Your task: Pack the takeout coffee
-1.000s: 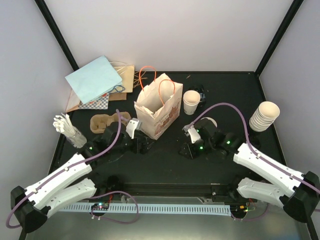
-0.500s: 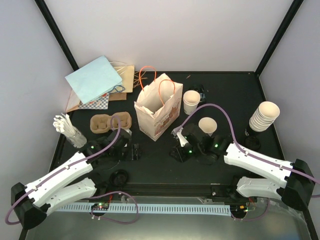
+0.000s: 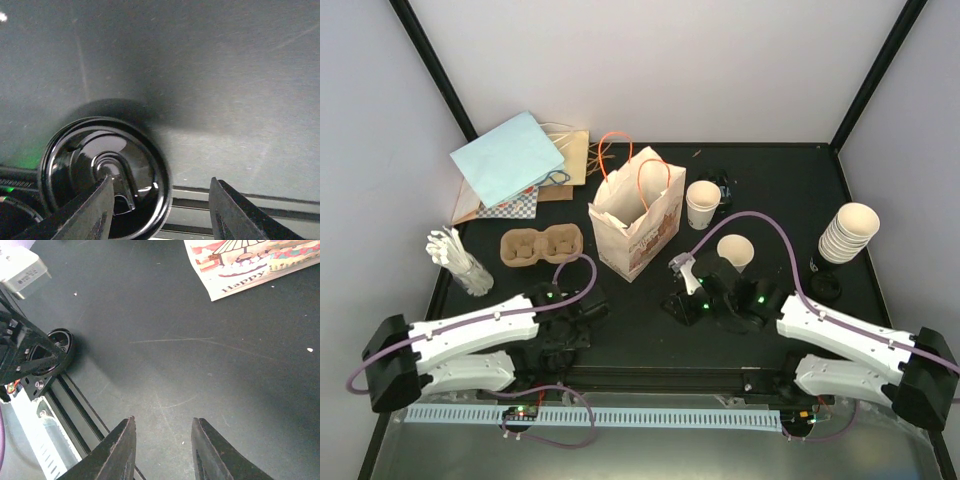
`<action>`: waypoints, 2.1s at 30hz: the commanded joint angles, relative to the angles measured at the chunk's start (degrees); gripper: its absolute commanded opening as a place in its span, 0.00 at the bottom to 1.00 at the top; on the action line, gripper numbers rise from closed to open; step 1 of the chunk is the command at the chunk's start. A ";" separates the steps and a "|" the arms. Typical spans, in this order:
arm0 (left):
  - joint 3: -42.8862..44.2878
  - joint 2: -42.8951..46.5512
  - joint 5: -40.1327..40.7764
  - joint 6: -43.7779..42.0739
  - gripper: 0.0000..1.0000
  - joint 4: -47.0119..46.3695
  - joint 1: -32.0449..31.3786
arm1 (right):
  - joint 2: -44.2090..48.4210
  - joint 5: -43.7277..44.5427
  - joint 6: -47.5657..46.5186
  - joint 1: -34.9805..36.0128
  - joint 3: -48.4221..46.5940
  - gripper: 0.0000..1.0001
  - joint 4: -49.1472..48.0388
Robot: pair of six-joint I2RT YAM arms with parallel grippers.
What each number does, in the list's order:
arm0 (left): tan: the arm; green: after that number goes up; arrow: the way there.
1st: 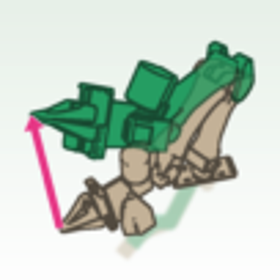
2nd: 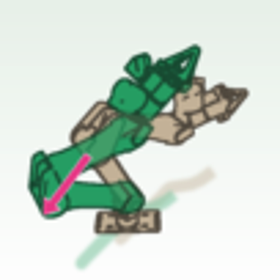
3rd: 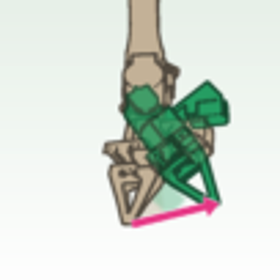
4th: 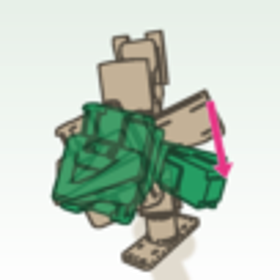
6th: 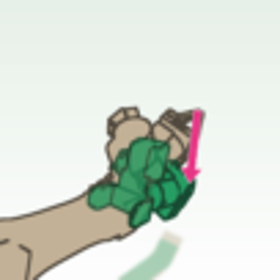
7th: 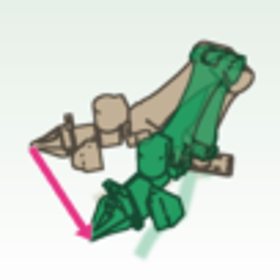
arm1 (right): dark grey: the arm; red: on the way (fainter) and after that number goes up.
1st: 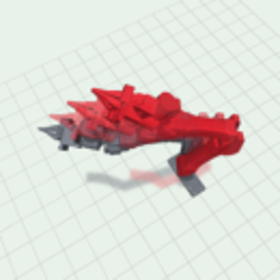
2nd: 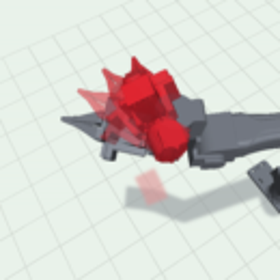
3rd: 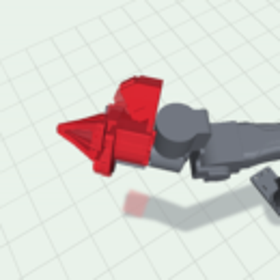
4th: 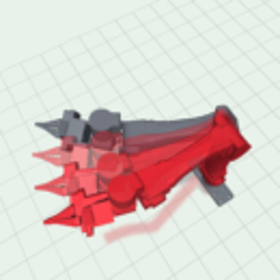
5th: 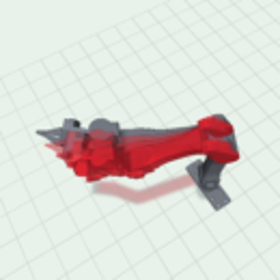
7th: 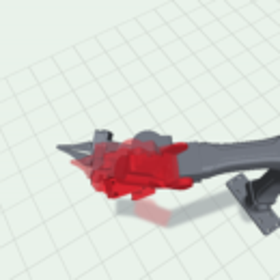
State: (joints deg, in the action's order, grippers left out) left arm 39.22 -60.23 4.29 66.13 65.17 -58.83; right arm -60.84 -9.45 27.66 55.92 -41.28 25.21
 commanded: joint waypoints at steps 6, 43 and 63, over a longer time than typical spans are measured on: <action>-2.98 -7.63 -1.50 6.09 0.51 -1.32 -2.05 | 3.74 1.53 -2.46 0.33 1.94 0.33 -0.60; -0.71 5.54 -15.26 2.42 0.02 -38.08 -2.60 | 6.75 8.22 -0.25 0.26 1.54 0.33 4.67; 2.68 0.52 -37.32 4.91 0.04 -66.33 6.36 | 36.51 3.92 -13.90 0.28 19.17 0.86 -22.40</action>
State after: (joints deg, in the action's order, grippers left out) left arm 38.20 -61.82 -28.45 71.61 1.30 -53.54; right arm -28.10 -5.13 20.08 55.92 -26.00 16.32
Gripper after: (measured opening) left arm 0.104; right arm 0.839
